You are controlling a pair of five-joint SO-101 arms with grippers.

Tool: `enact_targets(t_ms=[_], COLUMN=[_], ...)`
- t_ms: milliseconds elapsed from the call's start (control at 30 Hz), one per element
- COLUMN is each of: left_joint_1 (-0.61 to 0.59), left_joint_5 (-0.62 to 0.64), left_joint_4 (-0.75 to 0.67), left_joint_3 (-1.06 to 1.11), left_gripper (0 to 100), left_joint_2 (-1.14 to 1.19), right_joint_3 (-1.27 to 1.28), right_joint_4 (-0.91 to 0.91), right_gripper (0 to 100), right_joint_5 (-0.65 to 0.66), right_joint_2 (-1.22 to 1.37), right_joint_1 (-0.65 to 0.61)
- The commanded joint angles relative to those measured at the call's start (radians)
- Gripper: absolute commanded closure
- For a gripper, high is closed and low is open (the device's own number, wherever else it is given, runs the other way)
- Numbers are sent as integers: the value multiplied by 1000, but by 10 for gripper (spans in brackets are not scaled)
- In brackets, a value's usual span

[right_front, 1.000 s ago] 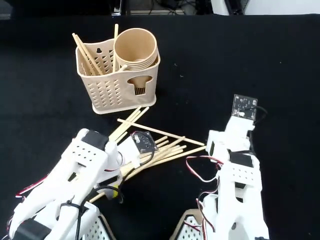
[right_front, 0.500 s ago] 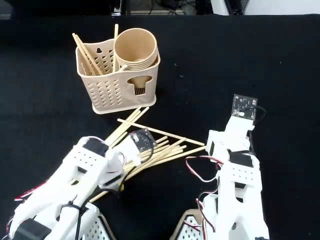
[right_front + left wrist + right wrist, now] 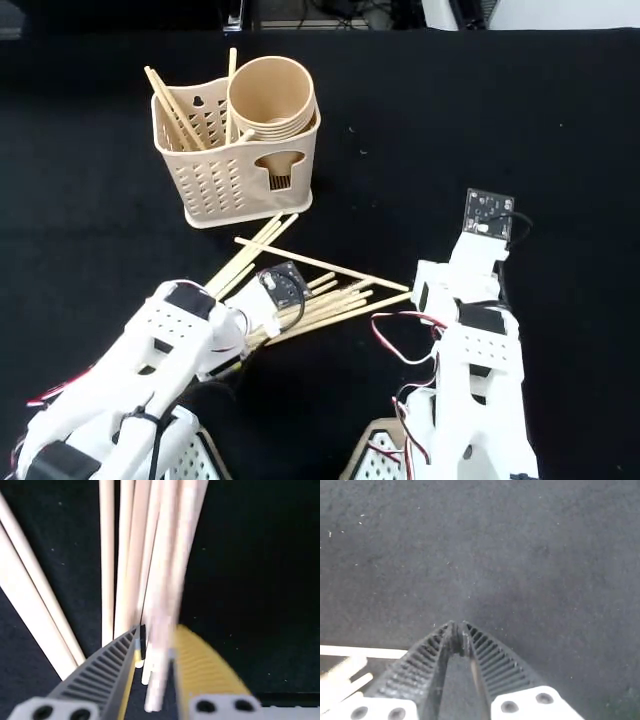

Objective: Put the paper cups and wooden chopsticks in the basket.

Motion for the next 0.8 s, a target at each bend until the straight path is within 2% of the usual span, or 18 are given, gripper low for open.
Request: enact_targets(t_ms=[0,167,267,500,633,767], left_joint_1=[-12,-15,-13,-24,-24,-25], left_joint_5=[8,6,3,-101,-129,-170], left_joint_4=[-9,26,114,358,373,367], left_joint_3=[-5,-41,-122,-303,-303,-203], left_gripper=[953,948,948,950,950,950], left_joint_2=[-17,-17,-17,-18,-11,-17], right_joint_3=[-1,-1,-1,-1,-1,1], right_joint_4=[-21,-21,-21,-21,-21,-21], right_gripper=[984,984,984,984,984,984], right_joint_5=[0,0,0,0,0,0], right_joint_2=[-15,-15,-15,-15,-15,-15], right_joint_1=[-12,-12,-12,-12,-12,-12])
